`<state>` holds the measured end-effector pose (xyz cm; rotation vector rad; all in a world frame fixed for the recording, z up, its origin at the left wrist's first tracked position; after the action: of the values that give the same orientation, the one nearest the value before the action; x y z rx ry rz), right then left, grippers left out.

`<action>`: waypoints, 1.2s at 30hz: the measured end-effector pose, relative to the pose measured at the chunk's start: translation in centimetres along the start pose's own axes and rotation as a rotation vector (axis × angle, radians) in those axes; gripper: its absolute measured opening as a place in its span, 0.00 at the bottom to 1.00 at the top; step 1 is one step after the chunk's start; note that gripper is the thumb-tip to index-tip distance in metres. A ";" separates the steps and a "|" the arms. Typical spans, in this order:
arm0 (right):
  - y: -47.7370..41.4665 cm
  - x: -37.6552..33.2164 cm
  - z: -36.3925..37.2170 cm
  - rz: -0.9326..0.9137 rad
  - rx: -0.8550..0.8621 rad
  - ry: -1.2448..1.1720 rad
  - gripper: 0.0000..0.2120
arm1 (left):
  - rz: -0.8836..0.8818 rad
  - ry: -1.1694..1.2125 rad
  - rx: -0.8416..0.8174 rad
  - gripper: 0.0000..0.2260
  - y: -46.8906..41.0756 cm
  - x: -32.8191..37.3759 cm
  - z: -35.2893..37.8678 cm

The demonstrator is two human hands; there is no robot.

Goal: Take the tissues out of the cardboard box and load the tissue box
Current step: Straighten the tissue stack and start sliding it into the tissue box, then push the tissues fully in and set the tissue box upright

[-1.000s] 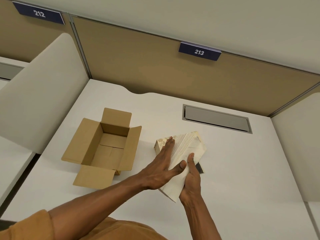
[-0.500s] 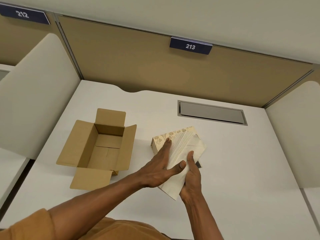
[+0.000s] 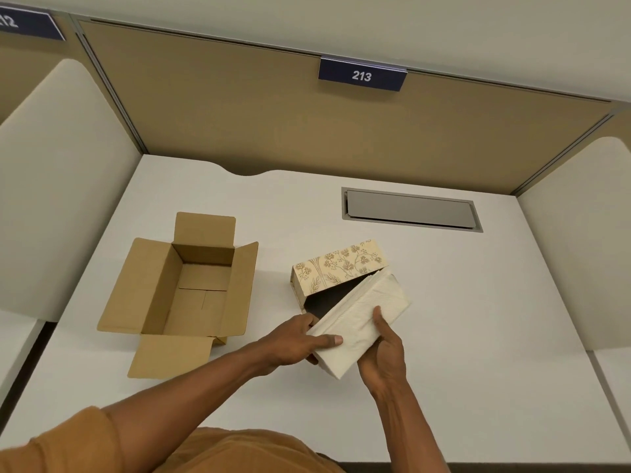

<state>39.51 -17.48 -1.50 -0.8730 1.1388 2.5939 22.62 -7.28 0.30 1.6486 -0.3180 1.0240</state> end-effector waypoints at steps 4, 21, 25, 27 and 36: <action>-1.0 -0.1 -2.3 0.046 0.032 0.066 0.24 | -0.046 0.058 0.002 0.26 -1.7 -0.3 -0.4; -7.7 0.3 -4.1 0.118 0.188 0.073 0.23 | -0.247 -0.730 0.368 0.26 -4.5 1.5 -3.0; -8.8 0.5 -4.3 0.126 0.203 0.085 0.24 | -0.023 -0.889 0.514 0.17 -4.3 3.6 -3.1; -9.1 0.6 -4.3 0.126 0.209 0.082 0.23 | 0.103 -0.933 0.589 0.16 -4.6 4.2 -3.2; -9.8 0.7 -3.7 0.126 0.223 0.083 0.22 | 0.100 -1.096 0.465 0.45 -7.7 3.5 -4.8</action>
<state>44.31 -13.45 -9.93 -0.8916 1.5175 2.4808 27.62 0.75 -2.05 2.5377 -0.9293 0.1488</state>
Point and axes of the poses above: each hand's wrist, its own y-axis away from the middle knuckle, its own z-axis out of the palm, x = y × z, the point moved 1 cm from there along -y, towards the middle knuckle, and after that the axes turned 6 degrees about -x, right-handed, at the moved point
